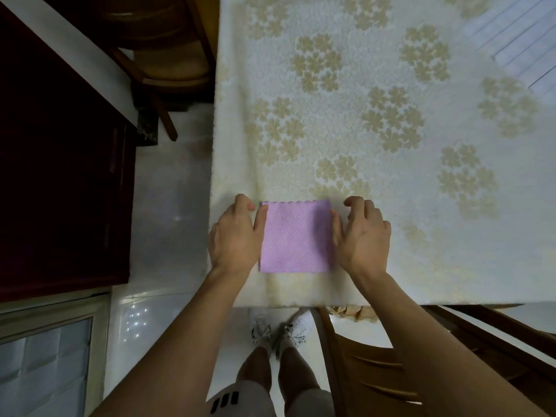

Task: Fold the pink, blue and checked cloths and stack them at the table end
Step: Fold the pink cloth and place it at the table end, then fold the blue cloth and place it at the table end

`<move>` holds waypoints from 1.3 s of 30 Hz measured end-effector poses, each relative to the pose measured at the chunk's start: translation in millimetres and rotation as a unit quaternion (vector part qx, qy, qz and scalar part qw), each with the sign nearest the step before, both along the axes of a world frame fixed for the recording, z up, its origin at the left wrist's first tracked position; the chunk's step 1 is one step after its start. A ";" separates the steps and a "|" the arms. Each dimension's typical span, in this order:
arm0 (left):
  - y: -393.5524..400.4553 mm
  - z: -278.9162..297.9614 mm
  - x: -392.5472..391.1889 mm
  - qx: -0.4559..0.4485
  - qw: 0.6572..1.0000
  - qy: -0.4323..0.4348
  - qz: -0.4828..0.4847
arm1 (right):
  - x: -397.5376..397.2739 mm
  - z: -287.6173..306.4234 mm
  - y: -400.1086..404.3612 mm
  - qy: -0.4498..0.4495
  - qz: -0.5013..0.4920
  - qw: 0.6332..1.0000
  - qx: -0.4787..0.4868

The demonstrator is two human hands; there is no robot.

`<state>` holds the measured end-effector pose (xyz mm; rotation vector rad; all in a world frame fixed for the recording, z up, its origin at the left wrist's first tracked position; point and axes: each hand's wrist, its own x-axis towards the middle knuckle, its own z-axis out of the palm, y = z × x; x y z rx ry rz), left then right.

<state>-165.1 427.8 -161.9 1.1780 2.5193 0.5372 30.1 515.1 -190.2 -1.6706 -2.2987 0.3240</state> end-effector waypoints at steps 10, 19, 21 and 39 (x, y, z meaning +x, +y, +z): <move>14.1 91.5 -6.3 0.113 0.964 0.155 -0.182 | 17.1 114.5 26.0 0.019 0.042 0.996 0.078; 18.7 174.0 20.6 0.167 0.934 0.187 -0.254 | 54.8 193.4 -10.0 -0.005 0.012 0.993 0.114; 17.9 181.3 29.8 0.170 0.926 0.200 -0.271 | 63.7 197.9 -20.1 -0.012 0.007 0.993 0.119; -9.7 186.0 92.1 0.174 0.849 0.149 -0.476 | 107.3 213.8 -138.8 -0.062 -0.188 0.979 0.055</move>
